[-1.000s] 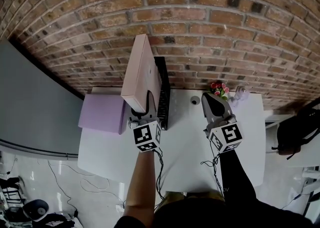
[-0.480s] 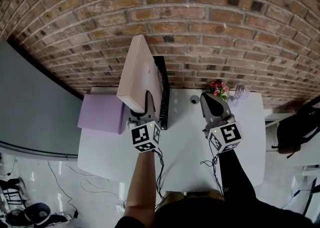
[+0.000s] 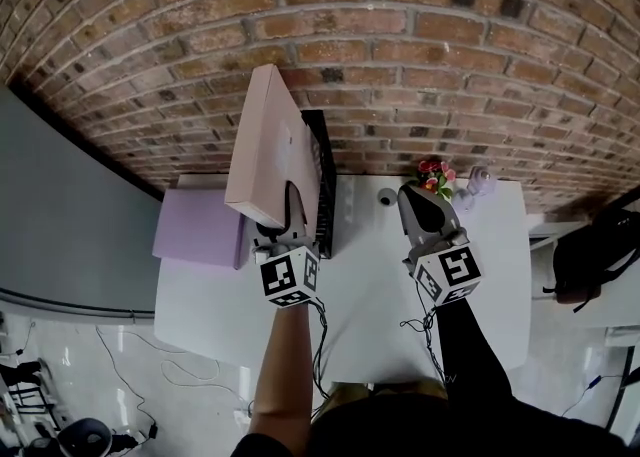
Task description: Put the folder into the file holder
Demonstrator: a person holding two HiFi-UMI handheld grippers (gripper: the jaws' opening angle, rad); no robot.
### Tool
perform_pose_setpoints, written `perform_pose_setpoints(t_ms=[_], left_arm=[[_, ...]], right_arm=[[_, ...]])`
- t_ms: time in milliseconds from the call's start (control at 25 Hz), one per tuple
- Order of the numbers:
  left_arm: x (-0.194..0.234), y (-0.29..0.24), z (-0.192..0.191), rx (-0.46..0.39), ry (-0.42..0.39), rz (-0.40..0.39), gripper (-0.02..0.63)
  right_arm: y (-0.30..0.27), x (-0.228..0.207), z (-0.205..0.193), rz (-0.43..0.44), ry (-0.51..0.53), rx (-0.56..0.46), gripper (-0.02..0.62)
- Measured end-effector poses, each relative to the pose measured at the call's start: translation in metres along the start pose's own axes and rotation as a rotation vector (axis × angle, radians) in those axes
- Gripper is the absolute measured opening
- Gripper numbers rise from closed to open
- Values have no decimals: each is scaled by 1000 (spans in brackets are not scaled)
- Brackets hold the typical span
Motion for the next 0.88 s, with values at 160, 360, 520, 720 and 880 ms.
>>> perform_pose_setpoints(t_ms=[160,360,520,720,880], left_arm=[[0,4,-9,3,1,2,149],[-4,5,-22,37,7,-1,149],[-4,4,-28,57,3,-6,149],[-6,7,-35,85,-11,-10,149],[-7,10,-41,114,-22,-11,150]], right_arm=[[-1,0,-1,-7,1,1,1],[-1,0,-4,-15,5,9,0],[-1,-1,-7,-18,5,13,0],[-1,3,-10,-9,3,22,0],[1,4,-13,-9,0,31,0]])
Point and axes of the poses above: the fingertips, and each gripper's own axes: y backward along the fingers, x to its left, z out of its top, the point moved 9 cm from there along y, backward along the fingers, and after that the axes turned 9 degrees about -y, right-handed, at the moved point
